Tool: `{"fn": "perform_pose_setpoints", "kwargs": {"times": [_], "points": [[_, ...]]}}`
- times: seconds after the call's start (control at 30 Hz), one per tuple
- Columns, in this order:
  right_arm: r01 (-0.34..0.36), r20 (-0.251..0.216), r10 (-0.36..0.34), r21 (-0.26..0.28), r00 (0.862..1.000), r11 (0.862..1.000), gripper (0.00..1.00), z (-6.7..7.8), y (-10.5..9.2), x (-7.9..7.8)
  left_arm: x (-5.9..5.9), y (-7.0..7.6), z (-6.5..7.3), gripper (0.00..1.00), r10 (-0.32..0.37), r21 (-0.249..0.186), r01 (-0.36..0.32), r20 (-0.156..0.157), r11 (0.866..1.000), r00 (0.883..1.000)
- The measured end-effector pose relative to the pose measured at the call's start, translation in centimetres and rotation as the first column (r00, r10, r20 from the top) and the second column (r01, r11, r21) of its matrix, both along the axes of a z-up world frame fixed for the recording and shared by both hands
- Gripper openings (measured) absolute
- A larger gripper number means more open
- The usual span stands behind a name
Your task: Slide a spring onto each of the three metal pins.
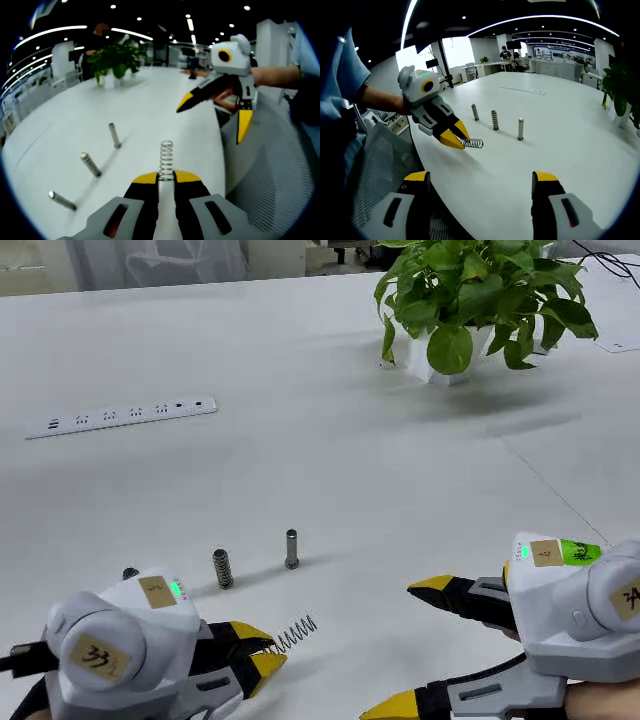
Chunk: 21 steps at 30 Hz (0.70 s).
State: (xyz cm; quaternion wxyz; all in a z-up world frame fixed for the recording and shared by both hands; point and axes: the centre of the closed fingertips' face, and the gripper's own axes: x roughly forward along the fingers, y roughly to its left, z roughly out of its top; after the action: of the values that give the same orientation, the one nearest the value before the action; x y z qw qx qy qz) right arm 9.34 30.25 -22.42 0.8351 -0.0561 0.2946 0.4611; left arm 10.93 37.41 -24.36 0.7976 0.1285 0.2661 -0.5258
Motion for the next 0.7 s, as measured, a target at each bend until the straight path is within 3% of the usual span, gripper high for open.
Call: {"fn": "perform_pose_setpoints", "kwargs": {"times": [0.13,0.27,0.43,0.57,0.7], "points": [[-0.072,-0.003,0.072,-0.005,0.997,0.997,0.81,0.2,1.8,-0.3,-0.1,0.9,0.8,0.10,0.036,-0.015,-0.035,0.025,0.999,0.999],[-0.166,0.003,0.167,-0.020,0.986,0.986,0.76,0.9,3.3,-1.1,-0.3,1.6,1.3,0.10,0.054,-0.023,-0.053,0.039,0.998,0.998],[-0.220,0.010,0.220,-0.009,0.975,0.975,0.71,1.8,4.3,-1.0,-0.8,1.9,2.1,0.10,0.058,-0.036,-0.056,0.058,0.998,0.997],[-0.302,-0.005,0.302,0.009,0.953,0.953,0.50,2.3,4.9,-1.4,-1.6,1.9,2.2,0.10,0.025,-0.029,-0.023,0.075,0.999,0.997],[-0.332,-0.008,0.332,0.027,0.943,0.943,0.42,2.6,5.3,-1.0,-2.6,1.9,2.6,0.10,-0.010,-0.044,0.013,0.082,0.999,0.997]]}}
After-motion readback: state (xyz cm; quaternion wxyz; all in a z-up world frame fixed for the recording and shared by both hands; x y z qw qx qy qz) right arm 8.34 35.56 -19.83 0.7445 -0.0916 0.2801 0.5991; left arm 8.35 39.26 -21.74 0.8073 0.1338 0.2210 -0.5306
